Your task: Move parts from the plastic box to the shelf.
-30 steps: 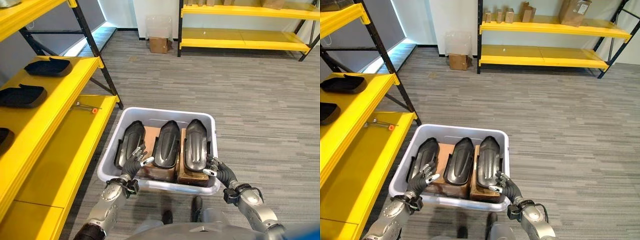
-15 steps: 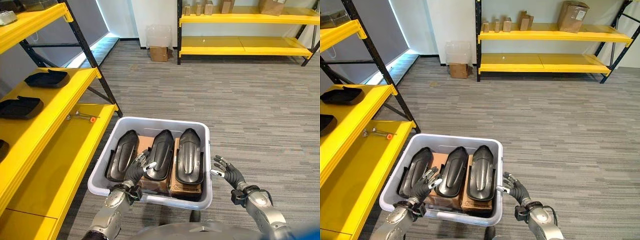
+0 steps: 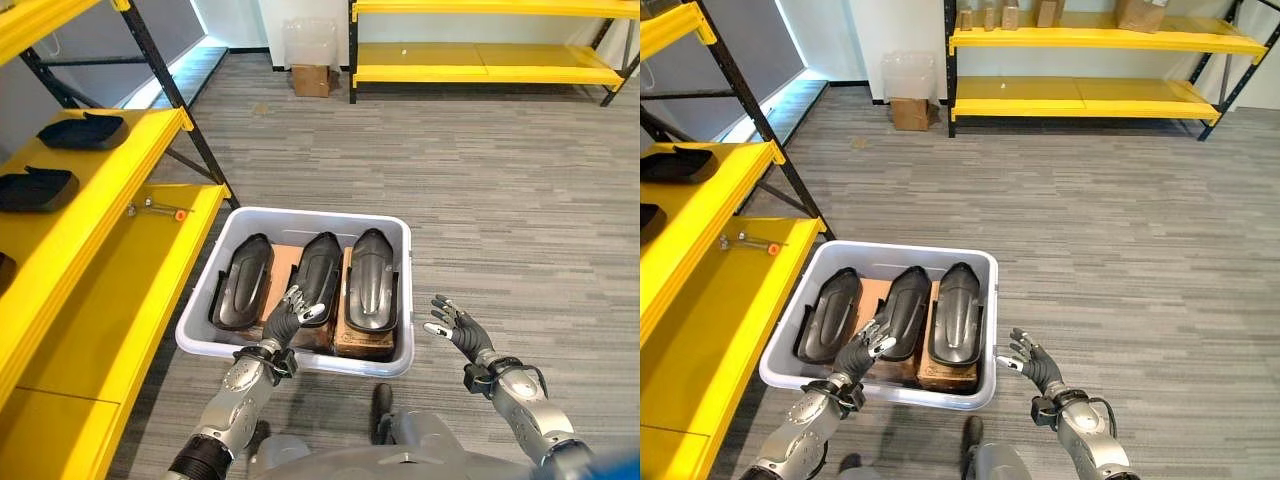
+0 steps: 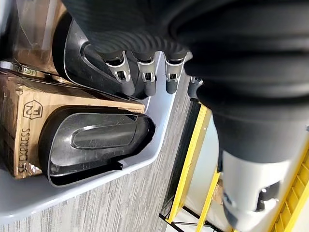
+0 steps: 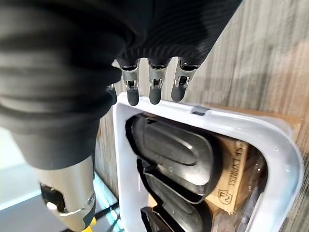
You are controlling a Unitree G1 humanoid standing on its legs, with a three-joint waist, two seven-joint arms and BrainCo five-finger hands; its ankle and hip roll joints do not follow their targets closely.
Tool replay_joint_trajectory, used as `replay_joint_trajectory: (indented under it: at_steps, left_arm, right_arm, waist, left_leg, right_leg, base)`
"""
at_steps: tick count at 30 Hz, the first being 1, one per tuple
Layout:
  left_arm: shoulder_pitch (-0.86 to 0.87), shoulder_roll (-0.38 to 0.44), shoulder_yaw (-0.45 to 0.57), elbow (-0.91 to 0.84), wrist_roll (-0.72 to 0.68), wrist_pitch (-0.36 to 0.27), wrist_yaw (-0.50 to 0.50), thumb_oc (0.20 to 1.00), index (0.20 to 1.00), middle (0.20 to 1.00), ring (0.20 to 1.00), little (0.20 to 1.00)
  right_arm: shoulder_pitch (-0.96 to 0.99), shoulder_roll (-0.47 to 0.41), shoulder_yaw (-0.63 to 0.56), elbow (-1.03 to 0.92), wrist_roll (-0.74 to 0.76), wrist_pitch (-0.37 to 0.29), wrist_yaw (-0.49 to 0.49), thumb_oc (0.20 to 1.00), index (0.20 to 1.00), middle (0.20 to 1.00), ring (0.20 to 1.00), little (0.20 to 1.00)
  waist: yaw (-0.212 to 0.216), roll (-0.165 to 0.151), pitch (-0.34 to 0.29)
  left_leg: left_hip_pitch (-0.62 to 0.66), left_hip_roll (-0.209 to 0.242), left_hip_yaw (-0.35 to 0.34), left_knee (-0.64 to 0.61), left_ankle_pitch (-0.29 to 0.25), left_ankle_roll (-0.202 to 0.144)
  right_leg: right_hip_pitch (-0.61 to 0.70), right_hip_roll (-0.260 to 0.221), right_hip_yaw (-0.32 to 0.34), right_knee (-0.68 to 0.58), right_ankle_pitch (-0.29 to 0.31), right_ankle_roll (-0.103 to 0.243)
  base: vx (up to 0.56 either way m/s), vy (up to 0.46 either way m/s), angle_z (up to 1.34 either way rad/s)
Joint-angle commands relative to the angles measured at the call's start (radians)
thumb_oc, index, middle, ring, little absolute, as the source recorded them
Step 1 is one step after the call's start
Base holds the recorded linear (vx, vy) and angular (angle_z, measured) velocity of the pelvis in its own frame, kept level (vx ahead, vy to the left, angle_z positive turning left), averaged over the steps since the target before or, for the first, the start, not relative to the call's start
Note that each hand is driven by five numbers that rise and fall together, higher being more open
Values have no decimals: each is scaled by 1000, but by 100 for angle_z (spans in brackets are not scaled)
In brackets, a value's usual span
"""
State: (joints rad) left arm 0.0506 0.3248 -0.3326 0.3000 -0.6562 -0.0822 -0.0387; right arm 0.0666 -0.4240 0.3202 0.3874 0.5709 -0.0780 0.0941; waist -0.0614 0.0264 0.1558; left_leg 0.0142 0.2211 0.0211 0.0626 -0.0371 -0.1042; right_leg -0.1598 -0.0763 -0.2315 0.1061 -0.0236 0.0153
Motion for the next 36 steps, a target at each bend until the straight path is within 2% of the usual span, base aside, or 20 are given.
replay_joint_trajectory:
  at_steps: [1,5,7,8,11,13,18,25,36]
  left_arm:
    - [70,58,47,-81,-12,-62,-13,1000,1000,1000,1000,1000]
    - [72,81,42,-80,-14,-67,-14,1000,1000,1000,1000,1000]
    - [59,88,38,-89,-11,-73,-14,1000,1000,1000,1000,1000]
    - [14,97,21,-107,4,-85,-6,1000,1000,1000,1000,1000]
    - [-23,99,6,-117,12,-96,2,1000,1000,1000,1000,1000]
    - [-108,101,-18,-127,15,-120,29,1000,1000,1000,1000,1000]
    - [-196,96,-23,-155,-2,-150,71,1000,1000,1000,1000,1000]
    - [-289,98,-36,-178,-27,-183,129,1000,1000,1000,1000,1000]
    - [-316,90,-56,-208,-42,-193,149,1000,1000,1000,1000,1000]
  right_arm:
    - [-12,7,13,-56,37,-52,10,1000,1000,1000,1000,1000]
    - [-33,26,15,-77,48,-61,0,1000,1000,1000,1000,1000]
    - [-60,31,18,-92,50,-74,-5,1000,1000,1000,1000,1000]
    - [-123,34,27,-109,41,-94,-30,1000,1000,1000,1000,1000]
    - [-174,33,31,-122,29,-107,-50,1000,1000,1000,1000,1000]
    - [-284,32,34,-133,20,-133,-101,1000,1000,1000,1000,1000]
    - [-437,39,37,-138,-6,-164,-178,1000,1000,1000,1000,1000]
    - [-677,24,28,-48,-50,-196,-310,1000,1000,1000,1000,1000]
    - [-793,25,49,26,-70,-197,-364,1000,1000,1000,1000,1000]
  waist:
    - [34,-4,-35]
    - [39,-6,-8]
    - [41,-10,9]
    - [42,-18,39]
    - [43,-22,56]
    - [43,-30,96]
    - [48,-35,149]
    - [66,-21,212]
    - [76,-13,258]
  left_leg:
    - [-32,-42,16,-13,25,18]
    - [-54,-78,51,15,-6,30]
    - [-89,-94,57,43,-17,34]
    - [-144,-107,52,67,-18,36]
    - [-173,-110,51,77,-16,38]
    - [-233,-105,50,87,-1,35]
    - [-293,-87,52,87,28,25]
    - [-368,-57,58,77,66,8]
    - [-411,-47,63,79,78,6]
  right_leg:
    - [140,-112,57,6,-10,103]
    - [137,-165,61,-36,35,129]
    - [116,-184,59,-42,48,138]
    - [80,-198,57,-43,67,141]
    - [53,-204,57,-40,76,142]
    - [-4,-202,60,-33,90,140]
    - [-80,-187,67,-17,100,135]
    - [-201,-157,85,20,103,133]
    - [-276,-154,101,52,106,131]
  base:
    - [44,271,-3]
    - [-4,222,-3]
    - [-98,183,3]
    - [-130,131,15]
    - [-117,69,9]
    - [-156,11,-4]
    - [-89,-43,-4]
    - [-41,-59,-11]
    - [-13,-26,-6]
